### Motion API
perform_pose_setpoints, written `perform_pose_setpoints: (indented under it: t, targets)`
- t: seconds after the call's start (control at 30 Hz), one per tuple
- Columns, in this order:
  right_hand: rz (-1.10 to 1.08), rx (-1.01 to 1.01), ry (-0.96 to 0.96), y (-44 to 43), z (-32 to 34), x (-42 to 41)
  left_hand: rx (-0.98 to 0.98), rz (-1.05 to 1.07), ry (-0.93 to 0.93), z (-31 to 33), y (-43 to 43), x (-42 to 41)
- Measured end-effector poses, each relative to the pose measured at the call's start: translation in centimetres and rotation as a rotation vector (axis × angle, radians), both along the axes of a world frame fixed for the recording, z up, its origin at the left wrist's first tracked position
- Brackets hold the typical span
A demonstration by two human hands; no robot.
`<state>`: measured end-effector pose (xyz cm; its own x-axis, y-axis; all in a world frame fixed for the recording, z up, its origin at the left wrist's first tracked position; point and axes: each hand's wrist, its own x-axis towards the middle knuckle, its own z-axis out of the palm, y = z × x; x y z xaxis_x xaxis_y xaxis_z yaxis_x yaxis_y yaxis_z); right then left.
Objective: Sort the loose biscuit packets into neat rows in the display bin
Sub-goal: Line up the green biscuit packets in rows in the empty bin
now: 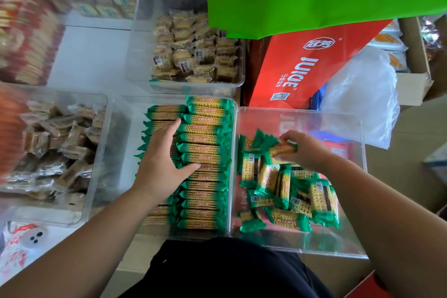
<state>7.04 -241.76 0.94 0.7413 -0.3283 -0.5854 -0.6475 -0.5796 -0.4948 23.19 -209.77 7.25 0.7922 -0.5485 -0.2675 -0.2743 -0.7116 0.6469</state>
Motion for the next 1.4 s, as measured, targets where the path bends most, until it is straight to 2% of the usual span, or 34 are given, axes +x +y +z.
perform_pose_setpoints:
  t: [0.17,0.33,0.47,0.57,0.87,0.97,1.27,1.4]
  targets:
    - [0.014,0.049,-0.025,1.2,-0.6,1.1,0.018,0.004,0.021,0.0,0.1,0.2]
    - [0.141,0.061,0.129,0.7,-0.6,1.9,0.022,-0.030,0.015,-0.2,0.2,0.4]
    - [0.127,0.147,0.178,0.4,-1.0,1.7,0.028,-0.033,0.021,-0.3,0.1,0.5]
    - [0.121,0.125,0.122,0.6,-1.1,1.4,0.022,-0.025,0.027,-0.3,0.1,0.5]
    - [0.412,-0.179,0.141,3.2,-1.4,0.5,0.000,0.057,-0.028,-0.6,0.1,0.4]
    - [0.416,-0.240,0.126,3.7,-1.3,0.0,0.006,0.096,-0.020,-1.0,0.3,0.0]
    - [0.321,-0.263,0.138,4.6,-1.9,-0.5,-0.106,0.180,0.197,-1.6,-0.1,-0.5]
    - [0.216,-0.305,0.067,4.2,-1.6,-0.7,-0.079,0.174,0.181,-1.8,0.3,-0.8]
